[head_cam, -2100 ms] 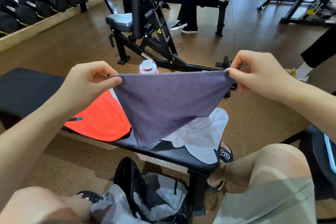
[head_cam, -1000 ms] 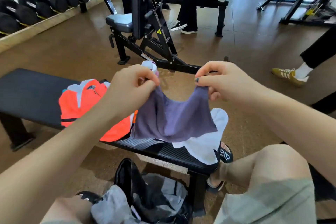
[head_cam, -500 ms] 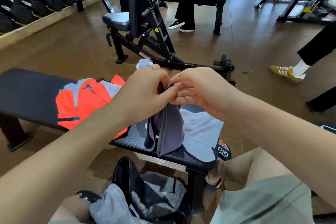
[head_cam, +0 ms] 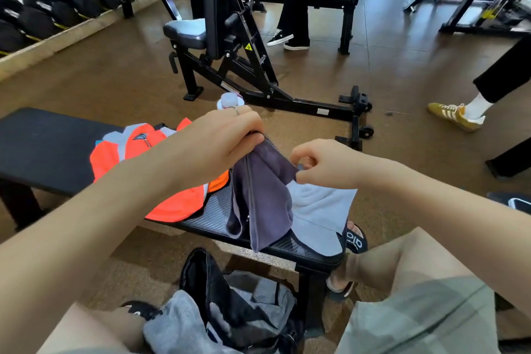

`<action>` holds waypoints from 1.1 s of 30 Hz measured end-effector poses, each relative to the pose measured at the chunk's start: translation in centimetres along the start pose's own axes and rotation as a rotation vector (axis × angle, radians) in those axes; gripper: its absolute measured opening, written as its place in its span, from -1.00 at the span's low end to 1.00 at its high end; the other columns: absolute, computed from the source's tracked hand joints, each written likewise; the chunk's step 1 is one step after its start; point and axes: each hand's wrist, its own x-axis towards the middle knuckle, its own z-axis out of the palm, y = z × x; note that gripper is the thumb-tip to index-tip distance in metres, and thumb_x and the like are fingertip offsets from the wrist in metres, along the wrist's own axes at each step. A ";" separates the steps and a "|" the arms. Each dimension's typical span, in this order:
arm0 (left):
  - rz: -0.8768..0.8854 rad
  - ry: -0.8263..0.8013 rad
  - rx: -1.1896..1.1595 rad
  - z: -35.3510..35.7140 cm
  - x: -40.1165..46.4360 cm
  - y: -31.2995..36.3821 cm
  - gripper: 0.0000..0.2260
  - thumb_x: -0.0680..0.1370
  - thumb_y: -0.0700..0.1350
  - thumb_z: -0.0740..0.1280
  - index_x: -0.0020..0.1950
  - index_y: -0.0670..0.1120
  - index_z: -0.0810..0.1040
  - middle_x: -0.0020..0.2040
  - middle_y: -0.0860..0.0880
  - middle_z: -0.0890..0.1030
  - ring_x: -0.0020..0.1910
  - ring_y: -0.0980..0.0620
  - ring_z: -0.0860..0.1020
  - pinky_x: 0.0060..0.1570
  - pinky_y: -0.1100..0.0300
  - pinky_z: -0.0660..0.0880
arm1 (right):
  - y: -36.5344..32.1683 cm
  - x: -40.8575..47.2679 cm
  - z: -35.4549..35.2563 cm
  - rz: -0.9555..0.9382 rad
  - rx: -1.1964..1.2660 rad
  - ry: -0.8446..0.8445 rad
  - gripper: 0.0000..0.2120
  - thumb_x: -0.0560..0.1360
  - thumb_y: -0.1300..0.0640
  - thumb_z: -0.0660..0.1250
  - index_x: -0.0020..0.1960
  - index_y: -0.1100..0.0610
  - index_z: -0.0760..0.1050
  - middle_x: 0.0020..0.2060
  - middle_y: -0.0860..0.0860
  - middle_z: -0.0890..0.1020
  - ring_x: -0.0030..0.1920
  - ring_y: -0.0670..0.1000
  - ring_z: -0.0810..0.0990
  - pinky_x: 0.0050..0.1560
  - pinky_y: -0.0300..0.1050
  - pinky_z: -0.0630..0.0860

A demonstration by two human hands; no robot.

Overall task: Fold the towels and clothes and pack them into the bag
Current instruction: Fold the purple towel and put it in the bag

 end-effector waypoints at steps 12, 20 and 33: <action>-0.108 -0.037 0.219 0.2 -2.9 -2.6 -0.68 0.63 -0.01 0.01 0.04 -0.14 0.50 -0.05 -0.10 0.55 -0.13 -0.19 0.56 -0.22 -0.17 0.53 | 1.2 -0.5 -1.9 -0.333 -0.220 0.359 -0.84 0.44 0.15 0.45 -0.19 0.13 0.47 -0.29 -0.03 0.54 -0.24 0.05 0.49 -0.19 0.03 0.49; -0.288 0.225 0.034 0.0 -2.8 -2.8 -0.86 0.60 -0.18 0.22 0.03 -0.14 0.57 -0.10 -0.05 0.63 -0.12 -0.10 0.60 -0.12 -0.02 0.51 | -0.6 -1.3 -4.0 -0.586 -0.313 0.429 -0.85 0.45 0.16 0.43 -0.18 0.13 0.45 -0.13 -0.01 0.50 -0.17 0.04 0.45 -0.19 -0.08 0.38; -0.518 0.399 -0.336 -0.6 -1.0 -1.4 -0.90 0.63 -0.23 0.25 0.00 -0.11 0.55 -0.13 0.04 0.64 -0.10 0.06 0.62 -0.05 0.14 0.55 | -1.8 -0.1 -6.3 -0.245 0.008 0.539 -0.72 0.41 0.16 0.46 -0.29 0.01 0.36 -0.41 -0.10 0.48 -0.37 -0.18 0.42 -0.34 -0.36 0.30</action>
